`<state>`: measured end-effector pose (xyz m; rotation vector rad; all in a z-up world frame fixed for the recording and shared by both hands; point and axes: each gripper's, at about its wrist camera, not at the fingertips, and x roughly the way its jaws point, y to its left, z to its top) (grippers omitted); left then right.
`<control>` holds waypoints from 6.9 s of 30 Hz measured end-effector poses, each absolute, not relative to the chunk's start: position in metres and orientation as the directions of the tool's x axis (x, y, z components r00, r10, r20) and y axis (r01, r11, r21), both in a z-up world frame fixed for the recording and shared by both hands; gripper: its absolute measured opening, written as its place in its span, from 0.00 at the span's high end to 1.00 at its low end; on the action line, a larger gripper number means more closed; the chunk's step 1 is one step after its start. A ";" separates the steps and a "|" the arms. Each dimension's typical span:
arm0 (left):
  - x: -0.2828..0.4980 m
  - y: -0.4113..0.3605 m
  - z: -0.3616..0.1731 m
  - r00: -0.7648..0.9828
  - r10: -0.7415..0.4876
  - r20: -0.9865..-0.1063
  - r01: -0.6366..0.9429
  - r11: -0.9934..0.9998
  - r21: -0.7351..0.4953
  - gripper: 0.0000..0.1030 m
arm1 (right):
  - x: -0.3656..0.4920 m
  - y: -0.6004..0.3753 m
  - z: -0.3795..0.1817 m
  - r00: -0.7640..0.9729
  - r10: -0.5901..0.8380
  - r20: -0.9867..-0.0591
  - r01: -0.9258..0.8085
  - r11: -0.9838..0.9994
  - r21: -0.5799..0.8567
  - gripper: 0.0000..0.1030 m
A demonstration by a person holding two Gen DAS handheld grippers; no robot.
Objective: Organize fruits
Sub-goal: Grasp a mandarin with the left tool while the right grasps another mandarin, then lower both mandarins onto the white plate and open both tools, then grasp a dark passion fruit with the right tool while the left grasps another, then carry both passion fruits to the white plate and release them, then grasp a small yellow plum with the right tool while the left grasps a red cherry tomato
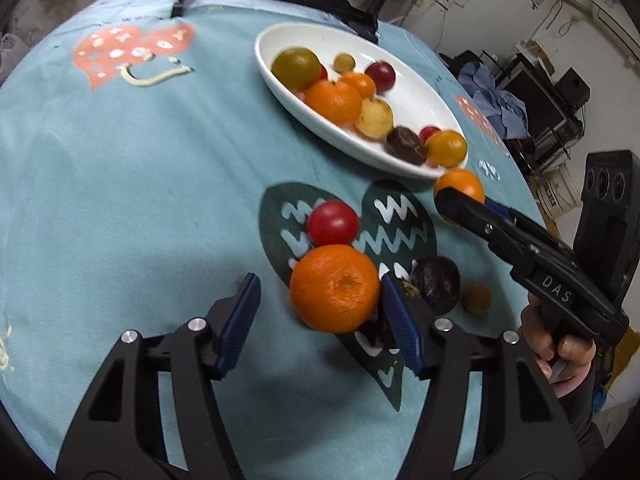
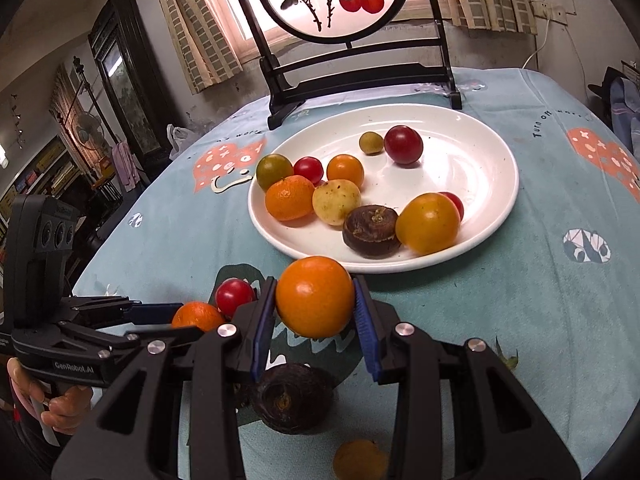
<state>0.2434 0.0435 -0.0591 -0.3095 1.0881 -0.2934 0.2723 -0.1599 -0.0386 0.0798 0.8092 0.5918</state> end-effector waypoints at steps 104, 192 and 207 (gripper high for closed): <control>0.205 0.029 -0.015 0.708 -0.213 -0.674 0.172 0.977 -0.128 0.04 | 0.245 -0.194 -0.034 0.514 0.539 -0.667 -0.493 0.822 0.285 0.54; 0.236 0.043 -0.026 0.722 0.013 -0.692 -0.049 0.998 -0.032 0.03 | 0.213 -0.176 -0.060 0.471 0.329 -0.818 -0.529 0.848 0.037 0.58; 0.237 0.022 -0.037 0.707 -0.046 -0.705 0.061 0.998 -0.005 0.05 | 0.215 -0.186 -0.059 0.463 0.365 -0.808 -0.510 0.855 0.094 0.74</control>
